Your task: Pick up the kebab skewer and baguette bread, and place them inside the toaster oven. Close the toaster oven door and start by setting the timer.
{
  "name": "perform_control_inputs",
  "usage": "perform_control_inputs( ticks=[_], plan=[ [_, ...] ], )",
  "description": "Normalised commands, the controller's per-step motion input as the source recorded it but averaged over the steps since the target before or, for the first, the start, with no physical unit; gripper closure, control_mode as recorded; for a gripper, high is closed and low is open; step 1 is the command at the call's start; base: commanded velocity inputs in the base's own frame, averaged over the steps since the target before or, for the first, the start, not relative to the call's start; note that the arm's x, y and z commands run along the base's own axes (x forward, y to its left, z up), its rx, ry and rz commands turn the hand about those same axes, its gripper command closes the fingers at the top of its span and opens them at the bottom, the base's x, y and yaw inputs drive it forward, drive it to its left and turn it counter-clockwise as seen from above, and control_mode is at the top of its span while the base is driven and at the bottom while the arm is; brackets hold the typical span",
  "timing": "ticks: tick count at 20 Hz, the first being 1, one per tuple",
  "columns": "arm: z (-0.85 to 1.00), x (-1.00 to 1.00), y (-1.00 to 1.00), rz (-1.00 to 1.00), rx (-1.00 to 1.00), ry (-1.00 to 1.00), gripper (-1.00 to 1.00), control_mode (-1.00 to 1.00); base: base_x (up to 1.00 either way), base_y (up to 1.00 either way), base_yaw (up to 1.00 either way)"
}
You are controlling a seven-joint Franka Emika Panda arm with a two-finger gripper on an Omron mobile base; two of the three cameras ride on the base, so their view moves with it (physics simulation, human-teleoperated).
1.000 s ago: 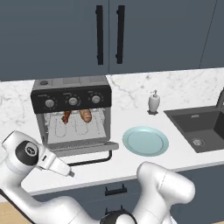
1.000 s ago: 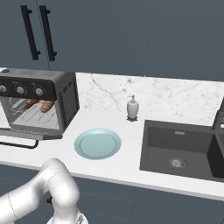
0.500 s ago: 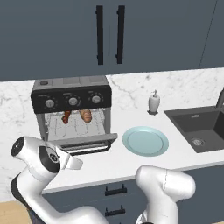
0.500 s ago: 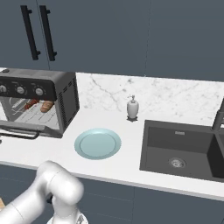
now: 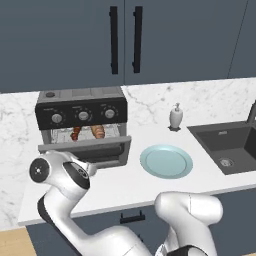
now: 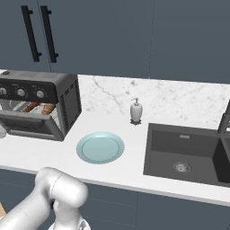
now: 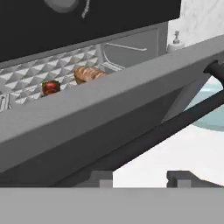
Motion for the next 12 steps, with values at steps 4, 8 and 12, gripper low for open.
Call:
perform_control_inputs(
  ticks=[4, 8, 12],
  plan=[
    [0.00, 0.64, 0.00, 0.21, 0.03, -0.28, -1.00, -1.00, 0.00, 0.00, 0.00],
    [-0.06, 0.34, 0.00, 0.20, 0.00, -0.30, -1.00, -1.00, 0.00, 0.00, 0.00],
    [-0.03, 0.28, 0.00, 0.17, 0.00, -0.27, -1.00, -1.00, 0.00, 0.00, 0.00]
  ],
)
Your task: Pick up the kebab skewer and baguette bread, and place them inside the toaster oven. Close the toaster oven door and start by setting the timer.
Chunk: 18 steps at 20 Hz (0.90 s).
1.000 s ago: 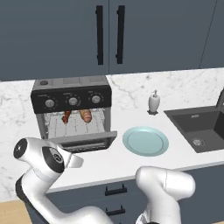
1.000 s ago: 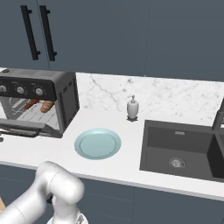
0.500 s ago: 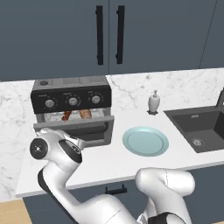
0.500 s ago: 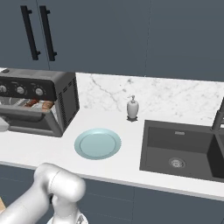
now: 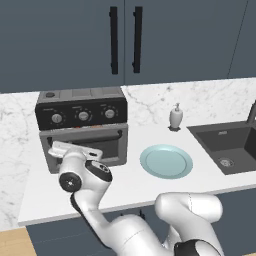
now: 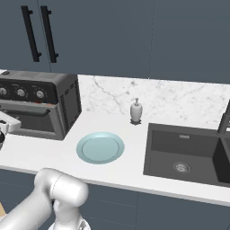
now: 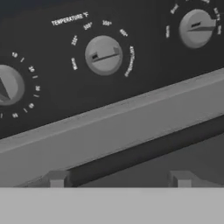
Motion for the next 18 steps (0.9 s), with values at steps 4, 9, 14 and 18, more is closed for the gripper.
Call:
perform_control_inputs(
  ticks=[4, 9, 14, 18],
  plan=[
    [0.00, 0.34, -0.03, 0.14, 0.01, -0.23, -1.00, -1.00, 0.00, 0.00, 0.00],
    [0.00, 0.34, -0.10, 0.12, 0.01, -0.16, -1.00, -1.00, 0.00, 0.00, 0.00],
    [0.01, 0.02, 0.00, 0.10, 0.02, -0.14, -1.00, -1.00, 0.00, 0.00, 0.00],
    [0.06, -0.41, 0.00, 0.05, 0.02, -0.10, -1.00, -1.00, 0.00, 0.00, 0.00]
  ],
)
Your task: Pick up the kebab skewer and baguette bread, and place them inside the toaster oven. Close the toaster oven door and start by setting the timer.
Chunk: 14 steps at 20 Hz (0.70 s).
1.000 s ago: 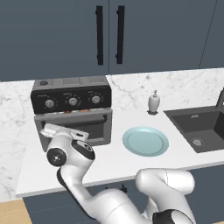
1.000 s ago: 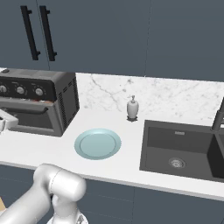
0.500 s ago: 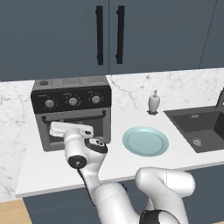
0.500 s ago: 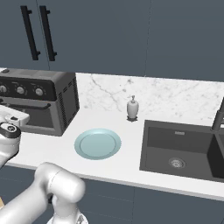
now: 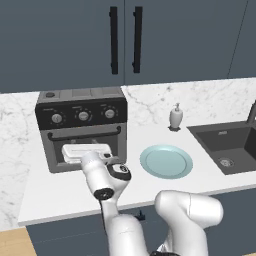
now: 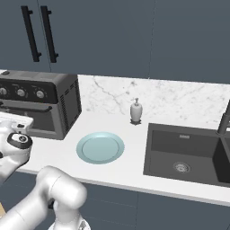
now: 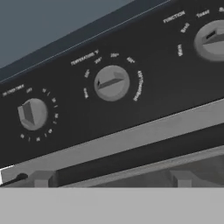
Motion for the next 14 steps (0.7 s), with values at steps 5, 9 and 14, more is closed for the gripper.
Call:
perform_control_inputs(
  ticks=[5, 9, 14],
  plan=[
    [0.11, -0.38, 0.09, 0.00, 0.04, -0.04, -1.00, -1.00, 0.00, 0.00, 0.00],
    [0.19, -0.20, 0.27, 0.00, 0.08, -0.01, -1.00, -1.00, 0.00, 0.00, 0.00],
    [0.28, -0.21, 0.30, 0.00, 0.08, 0.00, -1.00, -1.00, 0.00, 0.00, 0.00]
  ],
)
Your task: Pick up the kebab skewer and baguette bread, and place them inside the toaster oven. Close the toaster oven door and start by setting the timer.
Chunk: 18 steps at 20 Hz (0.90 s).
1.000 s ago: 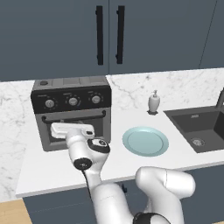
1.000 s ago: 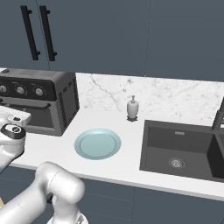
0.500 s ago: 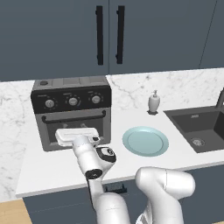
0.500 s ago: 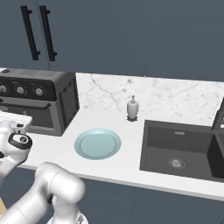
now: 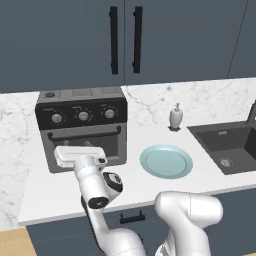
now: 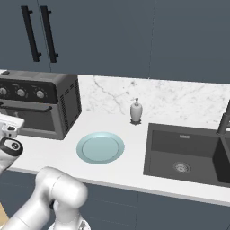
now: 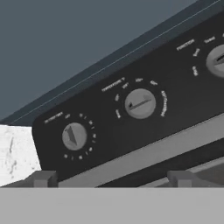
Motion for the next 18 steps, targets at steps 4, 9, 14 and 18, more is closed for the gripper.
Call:
perform_control_inputs(
  ticks=[4, 9, 14, 18],
  plan=[
    [0.46, -0.38, 0.00, -0.05, 0.00, 0.00, -1.00, -1.00, 0.00, 0.00, 0.00],
    [0.51, -0.35, 0.02, 0.00, 0.00, 0.00, -1.00, -1.00, 0.00, 0.00, 0.00],
    [0.40, -0.06, 0.13, 0.00, -0.04, 0.04, -1.00, -1.00, 0.00, 0.00, 0.00],
    [0.31, 0.00, 0.08, 0.00, -0.14, 0.07, -1.00, -1.00, 0.00, 0.00, 0.00]
  ],
)
